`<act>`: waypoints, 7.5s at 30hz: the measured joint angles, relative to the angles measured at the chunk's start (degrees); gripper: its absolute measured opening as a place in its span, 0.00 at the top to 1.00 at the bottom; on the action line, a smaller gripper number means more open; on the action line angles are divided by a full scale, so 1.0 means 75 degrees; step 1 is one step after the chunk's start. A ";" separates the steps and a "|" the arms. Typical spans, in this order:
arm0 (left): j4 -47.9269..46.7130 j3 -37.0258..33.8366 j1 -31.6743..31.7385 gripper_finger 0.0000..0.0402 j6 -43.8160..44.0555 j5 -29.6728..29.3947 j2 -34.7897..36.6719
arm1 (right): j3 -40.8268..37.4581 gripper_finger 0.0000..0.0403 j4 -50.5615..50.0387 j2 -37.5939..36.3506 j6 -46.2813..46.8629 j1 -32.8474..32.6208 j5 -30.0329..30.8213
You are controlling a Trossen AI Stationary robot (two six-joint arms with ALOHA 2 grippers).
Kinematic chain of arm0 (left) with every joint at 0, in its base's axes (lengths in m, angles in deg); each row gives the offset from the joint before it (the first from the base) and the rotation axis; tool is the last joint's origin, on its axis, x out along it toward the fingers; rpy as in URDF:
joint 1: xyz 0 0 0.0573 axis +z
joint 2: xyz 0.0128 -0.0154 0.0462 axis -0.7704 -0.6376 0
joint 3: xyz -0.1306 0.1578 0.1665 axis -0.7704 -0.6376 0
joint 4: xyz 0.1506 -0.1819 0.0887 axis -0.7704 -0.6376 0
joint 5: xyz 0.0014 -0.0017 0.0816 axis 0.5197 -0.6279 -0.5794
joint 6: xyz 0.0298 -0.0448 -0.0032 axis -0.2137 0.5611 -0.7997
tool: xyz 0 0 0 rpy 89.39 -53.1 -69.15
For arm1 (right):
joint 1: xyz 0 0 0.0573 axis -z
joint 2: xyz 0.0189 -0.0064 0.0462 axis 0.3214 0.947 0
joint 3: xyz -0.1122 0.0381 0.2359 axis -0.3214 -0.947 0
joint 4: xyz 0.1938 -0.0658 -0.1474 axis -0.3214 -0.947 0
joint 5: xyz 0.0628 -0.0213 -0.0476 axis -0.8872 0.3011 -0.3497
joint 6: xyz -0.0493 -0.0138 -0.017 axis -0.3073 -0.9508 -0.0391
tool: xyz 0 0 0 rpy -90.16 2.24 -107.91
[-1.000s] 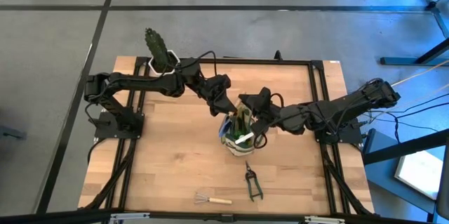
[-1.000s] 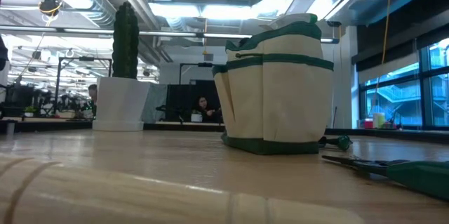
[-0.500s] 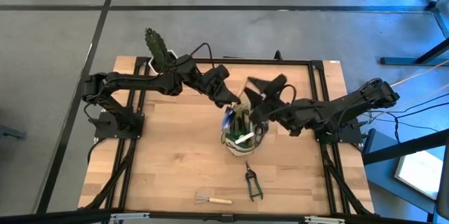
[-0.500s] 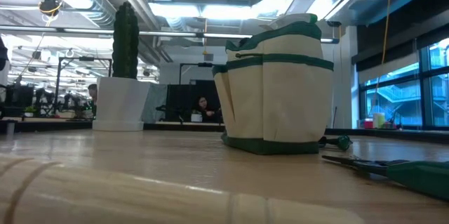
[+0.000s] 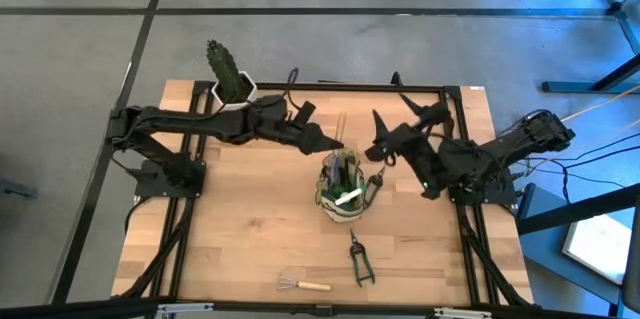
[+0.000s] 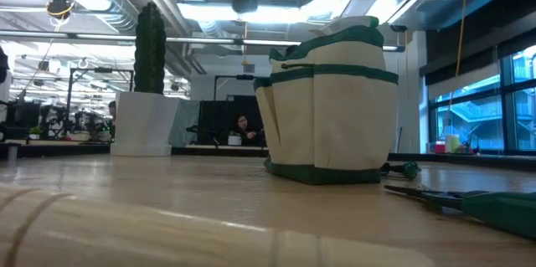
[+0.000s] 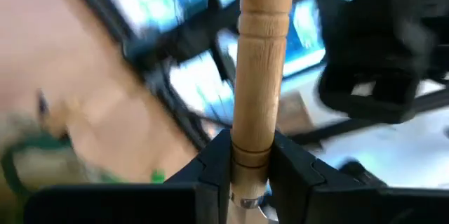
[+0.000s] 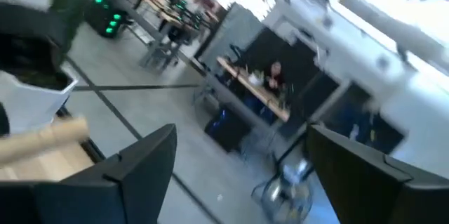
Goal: Pick & Place Garden tools in Gardening bag
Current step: Put the trowel into the gardening bag
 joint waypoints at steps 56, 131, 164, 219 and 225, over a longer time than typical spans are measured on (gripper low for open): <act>-0.1803 0.2631 -0.5165 0.84 -0.4443 -0.6332 -0.0966 | -0.0009 0.20 -0.2333 -0.0830 1.3480 -0.0885 -1.1232; -0.8595 0.4166 -0.4162 0.84 0.2505 -1.1641 -0.3335 | -0.3450 0.41 0.0751 -0.2004 1.1026 0.4767 -1.6806; -0.8149 0.4171 -0.4837 0.84 0.3003 -1.1451 -0.3932 | -0.2894 0.44 0.0126 -0.1520 1.1317 0.4198 -1.7371; -0.6930 0.4139 -0.4546 0.84 0.2304 -1.0652 -0.3263 | -0.2900 0.52 -0.0250 -0.1432 0.9920 0.3752 -1.7387; -0.5214 0.4142 -0.4526 0.84 0.0156 -0.9705 -0.3037 | -0.2900 0.53 0.0172 -0.0950 1.0687 0.3462 -1.6413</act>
